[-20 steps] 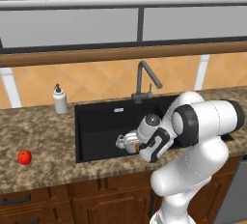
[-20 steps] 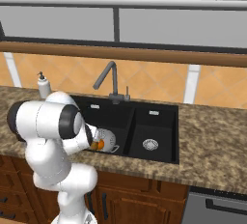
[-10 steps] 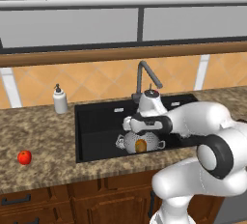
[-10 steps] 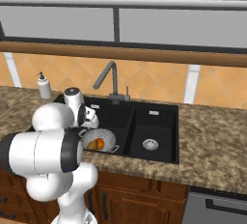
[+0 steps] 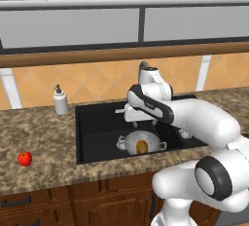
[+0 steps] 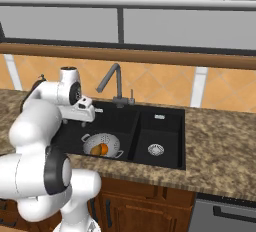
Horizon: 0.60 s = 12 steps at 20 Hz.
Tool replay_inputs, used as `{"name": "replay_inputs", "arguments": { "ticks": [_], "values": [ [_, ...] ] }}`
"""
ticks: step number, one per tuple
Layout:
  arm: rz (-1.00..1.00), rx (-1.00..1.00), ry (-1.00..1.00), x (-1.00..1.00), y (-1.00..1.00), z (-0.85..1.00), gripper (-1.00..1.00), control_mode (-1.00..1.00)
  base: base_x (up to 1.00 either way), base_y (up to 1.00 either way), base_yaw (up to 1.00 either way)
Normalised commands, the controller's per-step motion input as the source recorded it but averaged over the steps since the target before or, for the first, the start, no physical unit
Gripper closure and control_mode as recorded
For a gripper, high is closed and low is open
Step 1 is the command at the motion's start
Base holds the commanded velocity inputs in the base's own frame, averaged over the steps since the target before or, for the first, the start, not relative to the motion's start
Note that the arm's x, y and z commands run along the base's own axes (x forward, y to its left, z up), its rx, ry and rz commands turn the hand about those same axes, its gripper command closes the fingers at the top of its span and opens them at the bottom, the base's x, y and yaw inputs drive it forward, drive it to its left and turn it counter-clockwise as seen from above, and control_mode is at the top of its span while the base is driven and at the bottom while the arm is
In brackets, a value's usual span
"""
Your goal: Put the colander in the sink, put the pear, apple, orange in the colander, and turn on the sink faucet and pour water over the colander.
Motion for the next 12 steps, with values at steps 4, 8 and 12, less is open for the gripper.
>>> {"name": "replay_inputs", "arguments": {
  "ticks": [4, 8, 12],
  "values": [
    [0.0, -0.01, 0.05, -0.73, 0.39, 0.34, -1.0, -1.0, 0.0, 0.0, 0.0],
    [0.0, -0.13, -0.03, -0.49, 0.81, 0.23, -1.0, -1.0, 0.0, 0.0, 0.0],
    [0.01, -0.17, -0.07, -0.4, 0.97, 0.13, -1.0, -1.0, 0.0, 0.0, 0.0]
  ]
}}
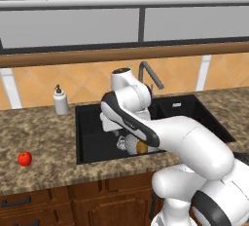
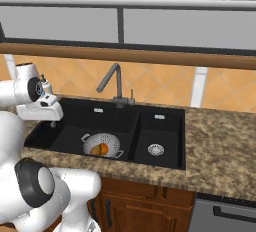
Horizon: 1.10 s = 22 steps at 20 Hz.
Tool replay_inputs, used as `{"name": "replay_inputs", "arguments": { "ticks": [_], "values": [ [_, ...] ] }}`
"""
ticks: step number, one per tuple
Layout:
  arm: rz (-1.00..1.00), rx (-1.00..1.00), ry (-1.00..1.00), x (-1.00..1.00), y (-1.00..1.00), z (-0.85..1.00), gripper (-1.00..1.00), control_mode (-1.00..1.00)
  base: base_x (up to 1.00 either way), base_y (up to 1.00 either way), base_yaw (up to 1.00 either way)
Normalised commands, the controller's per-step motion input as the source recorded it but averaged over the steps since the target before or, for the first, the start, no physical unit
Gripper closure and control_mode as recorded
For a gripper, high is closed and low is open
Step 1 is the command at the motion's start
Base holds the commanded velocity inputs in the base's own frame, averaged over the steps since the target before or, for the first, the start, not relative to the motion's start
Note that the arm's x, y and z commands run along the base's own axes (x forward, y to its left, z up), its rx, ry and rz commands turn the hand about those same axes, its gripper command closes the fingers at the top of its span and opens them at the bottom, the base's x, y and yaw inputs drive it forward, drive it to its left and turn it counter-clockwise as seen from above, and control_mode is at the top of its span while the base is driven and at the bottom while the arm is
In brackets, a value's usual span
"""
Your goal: Put the colander in the sink, put the pear, apple, orange in the colander, and turn on the sink faucet and pour water over the colander.
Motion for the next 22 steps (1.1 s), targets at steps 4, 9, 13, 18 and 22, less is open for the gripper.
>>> {"name": "replay_inputs", "arguments": {
  "ticks": [4, 9, 13, 18, 22],
  "values": [
    [0.01, -0.14, -0.08, -0.31, 0.99, 0.01, -1.0, -1.0, 0.0, 0.0, 0.0],
    [0.11, -0.03, -0.01, 0.07, 0.76, 0.01, -1.0, -1.0, 0.0, 0.0, 0.0],
    [0.38, 0.02, -0.02, 0.12, 0.7, -0.08, -1.0, -1.0, 0.0, 0.0, 0.0],
    [0.47, 0.02, -0.21, 0.2, 0.46, -0.31, -1.0, -1.0, 0.0, 0.0, 0.0],
    [0.26, 0.27, -0.01, 0.43, 0.49, -0.08, -1.0, -1.0, 0.0, 0.0, 0.0]
  ]
}}
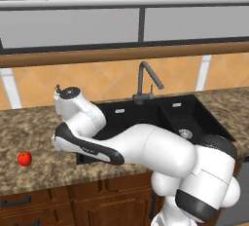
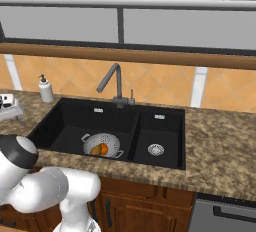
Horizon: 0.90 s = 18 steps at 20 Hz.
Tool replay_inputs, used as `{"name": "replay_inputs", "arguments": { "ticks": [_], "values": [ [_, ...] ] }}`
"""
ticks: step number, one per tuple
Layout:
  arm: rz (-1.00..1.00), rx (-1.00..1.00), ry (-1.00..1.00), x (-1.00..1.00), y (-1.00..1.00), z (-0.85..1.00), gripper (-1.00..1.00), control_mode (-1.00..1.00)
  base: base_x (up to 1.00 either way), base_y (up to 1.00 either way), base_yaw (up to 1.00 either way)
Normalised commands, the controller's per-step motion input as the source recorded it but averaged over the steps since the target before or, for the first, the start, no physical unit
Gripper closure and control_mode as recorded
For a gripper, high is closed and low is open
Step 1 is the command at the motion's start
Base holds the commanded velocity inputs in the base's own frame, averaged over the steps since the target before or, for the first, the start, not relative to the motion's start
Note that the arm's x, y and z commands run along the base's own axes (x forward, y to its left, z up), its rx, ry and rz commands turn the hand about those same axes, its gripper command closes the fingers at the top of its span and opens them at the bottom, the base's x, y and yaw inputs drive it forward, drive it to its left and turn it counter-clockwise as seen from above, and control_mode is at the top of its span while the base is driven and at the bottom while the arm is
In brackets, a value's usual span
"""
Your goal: Put the colander in the sink, put the pear, apple, orange in the colander, and turn on the sink faucet and pour water over the colander.
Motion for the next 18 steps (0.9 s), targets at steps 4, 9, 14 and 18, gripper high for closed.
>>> {"name": "replay_inputs", "arguments": {
  "ticks": [4, 9, 14, 18],
  "values": [
    [0.0, 0.52, 0.27, 0.4, 0.48, 0.04, -1.0, -1.0, 0.0, 0.0, 0.0],
    [0.07, 0.49, 0.21, 0.08, 0.4, -0.16, -1.0, -1.0, 0.0, 0.0, 0.0],
    [0.08, 0.14, 0.04, 0.0, 0.44, 0.02, -1.0, -1.0, 0.0, 0.0, 0.0],
    [0.0, -0.06, 0.18, 0.0, 0.41, 0.12, -1.0, -1.0, 0.0, 0.0, 0.0]
  ]
}}
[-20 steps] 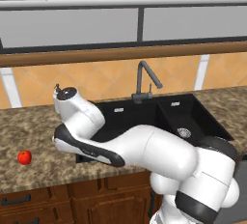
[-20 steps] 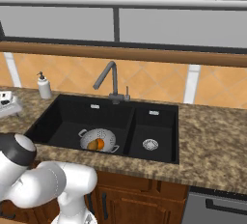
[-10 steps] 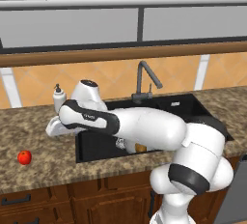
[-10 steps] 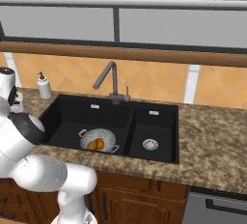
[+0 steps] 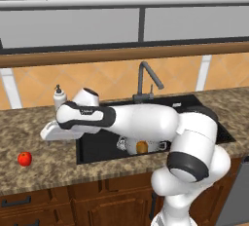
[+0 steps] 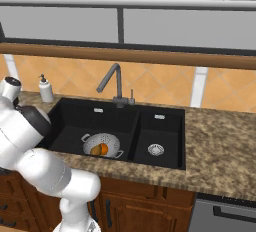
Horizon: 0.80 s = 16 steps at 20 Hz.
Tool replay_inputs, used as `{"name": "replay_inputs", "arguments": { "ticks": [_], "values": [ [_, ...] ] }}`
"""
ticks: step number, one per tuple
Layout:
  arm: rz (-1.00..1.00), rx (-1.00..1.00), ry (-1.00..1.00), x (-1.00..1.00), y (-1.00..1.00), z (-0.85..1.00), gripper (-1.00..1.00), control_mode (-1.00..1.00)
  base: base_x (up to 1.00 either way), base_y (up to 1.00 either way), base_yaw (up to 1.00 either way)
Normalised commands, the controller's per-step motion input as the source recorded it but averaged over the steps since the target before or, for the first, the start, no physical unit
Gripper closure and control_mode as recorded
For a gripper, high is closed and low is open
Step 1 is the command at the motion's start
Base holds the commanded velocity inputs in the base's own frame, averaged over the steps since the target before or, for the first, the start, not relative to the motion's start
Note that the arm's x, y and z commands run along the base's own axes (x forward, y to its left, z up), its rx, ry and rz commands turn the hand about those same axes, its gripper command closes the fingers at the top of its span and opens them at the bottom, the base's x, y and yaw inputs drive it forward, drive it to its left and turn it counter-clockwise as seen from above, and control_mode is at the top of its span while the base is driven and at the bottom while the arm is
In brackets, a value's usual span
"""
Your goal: Put the colander in the sink, put the pear, apple, orange in the colander, and turn on the sink faucet and pour water over the colander.
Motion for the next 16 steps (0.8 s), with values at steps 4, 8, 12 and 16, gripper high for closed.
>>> {"name": "replay_inputs", "arguments": {
  "ticks": [4, 8, 12, 16],
  "values": [
    [-0.01, -0.08, 0.23, 0.01, 0.42, 0.0, -1.0, -1.0, 0.0, 0.0, 0.0],
    [0.0, -0.17, 0.05, 0.08, 0.44, -0.2, -1.0, -1.0, 0.0, 0.0, 0.0],
    [-0.01, -0.22, 0.0, 0.17, 0.38, -0.28, -1.0, -1.0, 0.0, 0.0, 0.0],
    [-0.04, -0.14, 0.02, 0.14, 0.33, -0.04, -1.0, -1.0, 0.0, 0.0, 0.0]
  ]
}}
